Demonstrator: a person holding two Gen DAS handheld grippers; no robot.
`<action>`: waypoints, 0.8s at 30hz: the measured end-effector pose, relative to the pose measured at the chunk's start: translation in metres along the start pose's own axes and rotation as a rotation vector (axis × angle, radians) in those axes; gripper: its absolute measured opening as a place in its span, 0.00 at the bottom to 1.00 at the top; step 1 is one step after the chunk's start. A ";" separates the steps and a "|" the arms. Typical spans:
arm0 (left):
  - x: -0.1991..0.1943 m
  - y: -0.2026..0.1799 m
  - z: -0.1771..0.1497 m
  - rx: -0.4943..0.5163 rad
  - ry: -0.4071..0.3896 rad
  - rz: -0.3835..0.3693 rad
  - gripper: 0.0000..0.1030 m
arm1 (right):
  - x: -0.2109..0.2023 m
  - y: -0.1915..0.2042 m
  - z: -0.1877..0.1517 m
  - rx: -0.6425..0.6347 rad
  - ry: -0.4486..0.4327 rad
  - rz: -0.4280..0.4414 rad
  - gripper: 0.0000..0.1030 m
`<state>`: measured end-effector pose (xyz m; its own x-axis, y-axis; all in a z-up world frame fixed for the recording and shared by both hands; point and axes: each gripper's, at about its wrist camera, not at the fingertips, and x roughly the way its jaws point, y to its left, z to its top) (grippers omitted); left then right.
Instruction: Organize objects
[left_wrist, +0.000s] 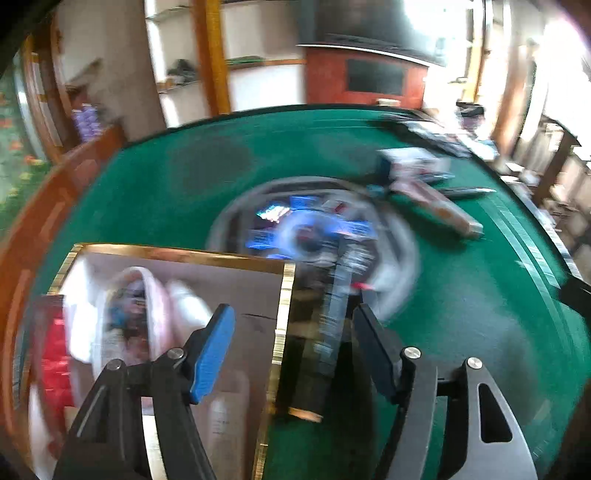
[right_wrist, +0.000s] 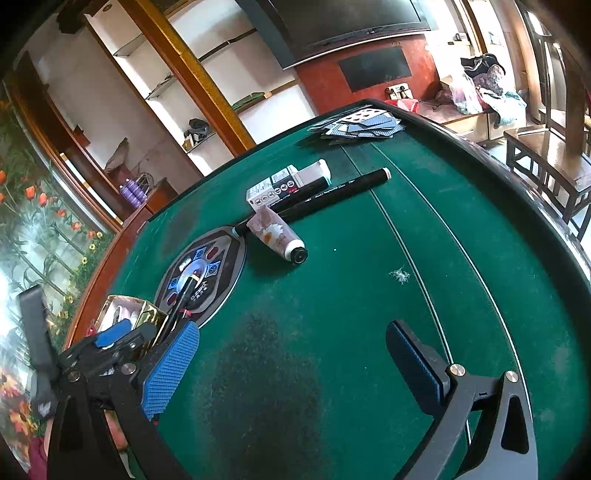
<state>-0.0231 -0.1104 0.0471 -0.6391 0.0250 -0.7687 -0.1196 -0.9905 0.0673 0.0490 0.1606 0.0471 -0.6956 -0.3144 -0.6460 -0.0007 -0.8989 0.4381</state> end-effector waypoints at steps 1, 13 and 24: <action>0.000 0.005 0.003 -0.016 -0.015 0.026 0.64 | 0.000 0.000 0.000 -0.001 -0.002 0.003 1.00; -0.026 -0.009 0.006 0.166 -0.081 0.086 0.64 | 0.003 0.005 -0.002 -0.019 0.014 0.014 1.00; 0.015 -0.033 -0.020 0.341 0.064 0.100 0.49 | 0.003 0.005 -0.002 -0.015 0.020 0.015 1.00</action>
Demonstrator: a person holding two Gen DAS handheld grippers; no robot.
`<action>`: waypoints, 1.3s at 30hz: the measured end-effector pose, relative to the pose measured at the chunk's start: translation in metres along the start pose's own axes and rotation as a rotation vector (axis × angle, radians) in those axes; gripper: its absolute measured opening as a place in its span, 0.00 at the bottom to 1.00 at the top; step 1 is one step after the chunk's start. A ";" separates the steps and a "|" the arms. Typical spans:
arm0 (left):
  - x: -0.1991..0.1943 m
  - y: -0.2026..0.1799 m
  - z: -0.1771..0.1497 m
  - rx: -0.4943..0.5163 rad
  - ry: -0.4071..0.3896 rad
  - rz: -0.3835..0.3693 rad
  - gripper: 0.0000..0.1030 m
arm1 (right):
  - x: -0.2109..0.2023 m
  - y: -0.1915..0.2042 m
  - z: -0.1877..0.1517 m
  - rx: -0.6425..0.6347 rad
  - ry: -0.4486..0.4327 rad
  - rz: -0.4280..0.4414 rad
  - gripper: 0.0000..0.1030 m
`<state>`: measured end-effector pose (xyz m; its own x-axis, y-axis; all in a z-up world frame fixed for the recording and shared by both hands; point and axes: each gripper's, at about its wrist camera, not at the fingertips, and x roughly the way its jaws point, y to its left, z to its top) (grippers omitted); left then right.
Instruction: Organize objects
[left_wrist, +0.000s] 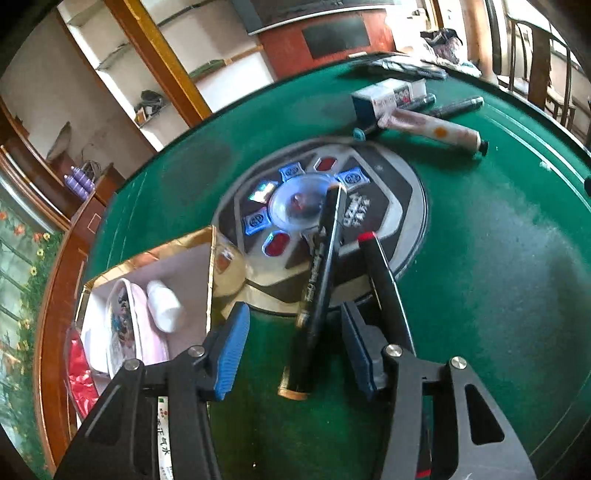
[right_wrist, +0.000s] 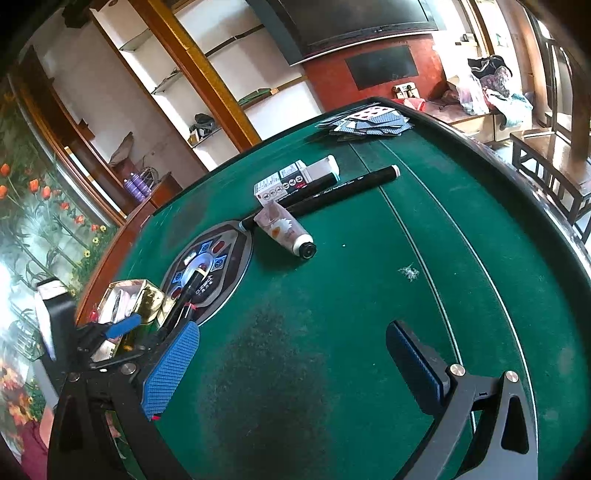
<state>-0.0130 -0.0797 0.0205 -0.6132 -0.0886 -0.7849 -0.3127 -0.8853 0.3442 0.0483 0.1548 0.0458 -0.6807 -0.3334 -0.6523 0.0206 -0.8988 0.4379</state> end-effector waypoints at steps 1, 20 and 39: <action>0.001 -0.001 0.001 0.006 0.000 -0.004 0.48 | 0.000 0.000 0.000 -0.002 -0.002 -0.003 1.00; -0.075 0.012 -0.028 -0.296 -0.127 -0.203 0.14 | 0.011 0.020 -0.010 -0.121 0.015 -0.058 1.00; -0.152 0.135 -0.170 -0.575 -0.250 -0.132 0.14 | 0.080 0.133 -0.064 -0.375 0.180 -0.294 0.76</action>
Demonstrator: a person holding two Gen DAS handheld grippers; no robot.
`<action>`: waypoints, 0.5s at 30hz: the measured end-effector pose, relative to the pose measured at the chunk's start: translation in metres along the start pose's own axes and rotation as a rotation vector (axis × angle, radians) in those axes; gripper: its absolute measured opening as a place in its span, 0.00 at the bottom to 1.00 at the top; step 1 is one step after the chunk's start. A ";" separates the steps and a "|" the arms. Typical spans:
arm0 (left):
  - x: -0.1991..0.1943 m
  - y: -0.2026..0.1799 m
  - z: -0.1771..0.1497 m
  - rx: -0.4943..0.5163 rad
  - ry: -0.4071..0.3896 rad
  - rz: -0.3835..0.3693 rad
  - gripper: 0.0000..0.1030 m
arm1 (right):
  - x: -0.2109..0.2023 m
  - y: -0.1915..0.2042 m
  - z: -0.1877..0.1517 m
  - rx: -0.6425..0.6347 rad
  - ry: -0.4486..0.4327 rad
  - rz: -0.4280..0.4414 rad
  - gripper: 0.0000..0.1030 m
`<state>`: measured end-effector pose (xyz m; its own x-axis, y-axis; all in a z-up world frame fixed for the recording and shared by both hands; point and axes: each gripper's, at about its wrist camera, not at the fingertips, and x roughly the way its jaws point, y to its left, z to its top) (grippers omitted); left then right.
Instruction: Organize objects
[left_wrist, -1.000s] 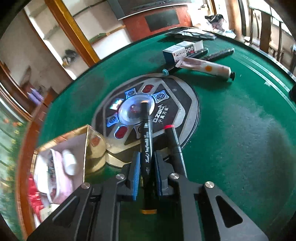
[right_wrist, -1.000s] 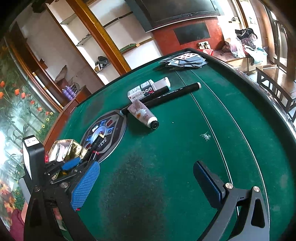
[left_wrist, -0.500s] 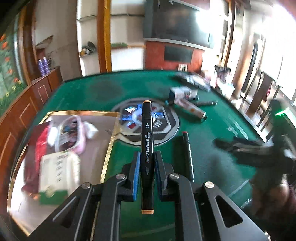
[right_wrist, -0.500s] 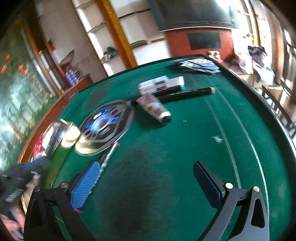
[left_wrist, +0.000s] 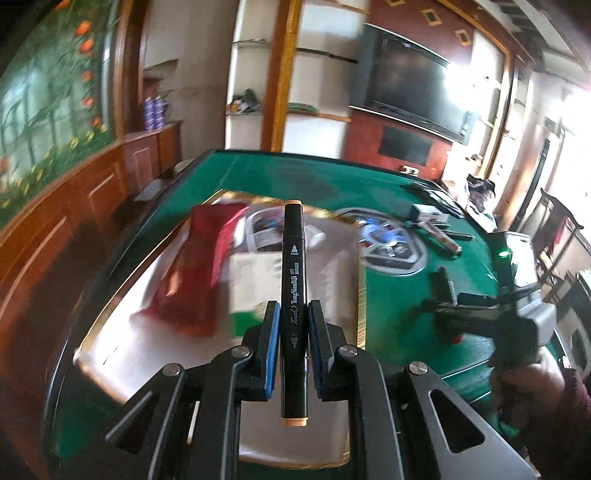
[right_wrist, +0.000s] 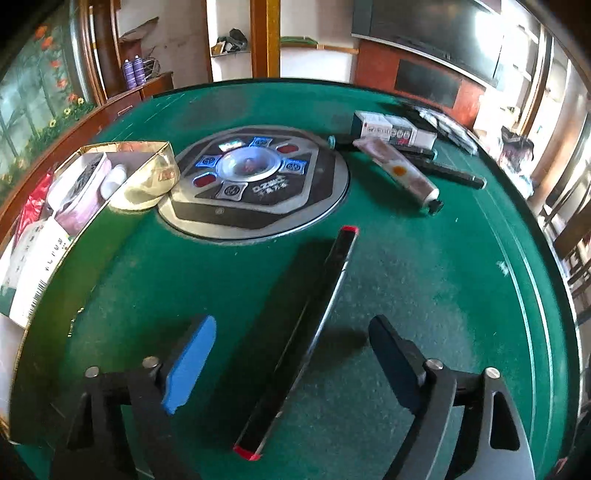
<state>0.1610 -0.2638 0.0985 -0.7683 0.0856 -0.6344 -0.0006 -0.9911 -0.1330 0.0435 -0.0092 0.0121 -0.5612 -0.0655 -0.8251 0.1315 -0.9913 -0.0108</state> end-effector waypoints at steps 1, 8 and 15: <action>0.001 0.006 -0.003 -0.010 0.003 0.005 0.14 | -0.003 0.000 0.001 -0.009 -0.001 0.009 0.60; 0.001 0.035 -0.022 -0.073 0.015 0.015 0.14 | -0.010 -0.001 -0.002 0.002 0.018 0.041 0.15; 0.010 0.037 -0.025 -0.079 0.041 0.018 0.14 | -0.035 -0.003 -0.004 0.056 -0.011 0.157 0.15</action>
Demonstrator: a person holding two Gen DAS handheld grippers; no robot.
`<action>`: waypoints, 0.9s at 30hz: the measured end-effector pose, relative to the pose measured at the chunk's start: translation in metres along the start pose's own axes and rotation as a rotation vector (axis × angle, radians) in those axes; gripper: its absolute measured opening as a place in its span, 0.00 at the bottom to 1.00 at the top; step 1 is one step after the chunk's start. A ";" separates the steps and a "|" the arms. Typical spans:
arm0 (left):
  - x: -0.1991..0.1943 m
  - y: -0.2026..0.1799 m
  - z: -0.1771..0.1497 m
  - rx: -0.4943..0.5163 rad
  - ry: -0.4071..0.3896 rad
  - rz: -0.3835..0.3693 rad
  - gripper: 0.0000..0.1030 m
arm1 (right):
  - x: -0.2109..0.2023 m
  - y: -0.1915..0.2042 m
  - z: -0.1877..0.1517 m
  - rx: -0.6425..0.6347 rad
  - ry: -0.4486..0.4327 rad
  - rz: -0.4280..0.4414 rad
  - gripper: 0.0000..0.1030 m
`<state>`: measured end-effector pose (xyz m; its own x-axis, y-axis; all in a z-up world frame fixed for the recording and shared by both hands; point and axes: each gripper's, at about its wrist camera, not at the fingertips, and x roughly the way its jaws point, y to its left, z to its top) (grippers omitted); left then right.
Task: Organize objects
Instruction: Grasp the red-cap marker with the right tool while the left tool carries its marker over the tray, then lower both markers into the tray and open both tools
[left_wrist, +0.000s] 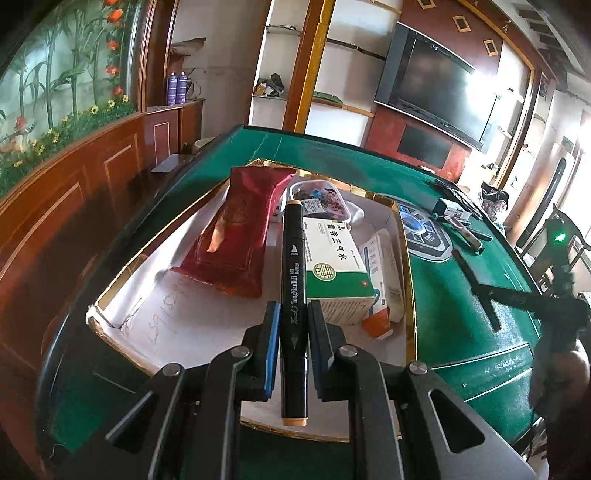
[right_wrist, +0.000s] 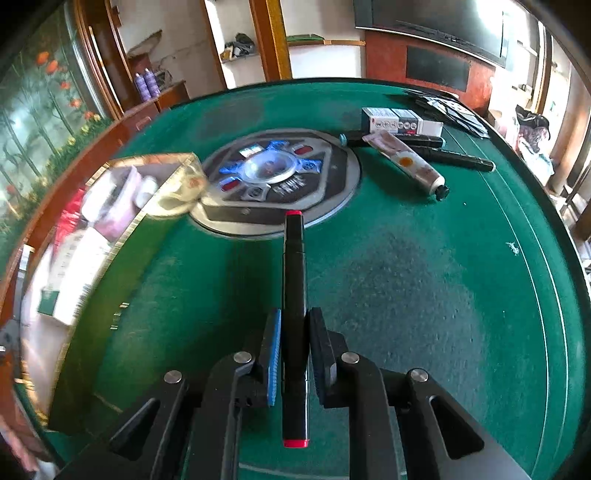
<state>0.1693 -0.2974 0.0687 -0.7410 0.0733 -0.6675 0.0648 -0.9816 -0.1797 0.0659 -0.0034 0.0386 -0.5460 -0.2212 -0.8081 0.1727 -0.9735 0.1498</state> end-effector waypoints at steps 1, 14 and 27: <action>0.002 -0.001 0.000 0.001 0.004 0.000 0.14 | -0.004 0.003 0.002 -0.002 -0.009 0.018 0.15; 0.038 -0.009 0.011 0.032 0.093 0.069 0.14 | -0.003 0.111 0.041 -0.096 0.059 0.257 0.16; 0.031 0.018 0.017 -0.034 0.088 0.007 0.56 | 0.049 0.160 0.051 -0.076 0.176 0.233 0.16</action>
<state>0.1358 -0.3158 0.0571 -0.6792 0.0829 -0.7293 0.0933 -0.9758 -0.1979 0.0249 -0.1729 0.0516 -0.3355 -0.4182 -0.8441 0.3415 -0.8891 0.3048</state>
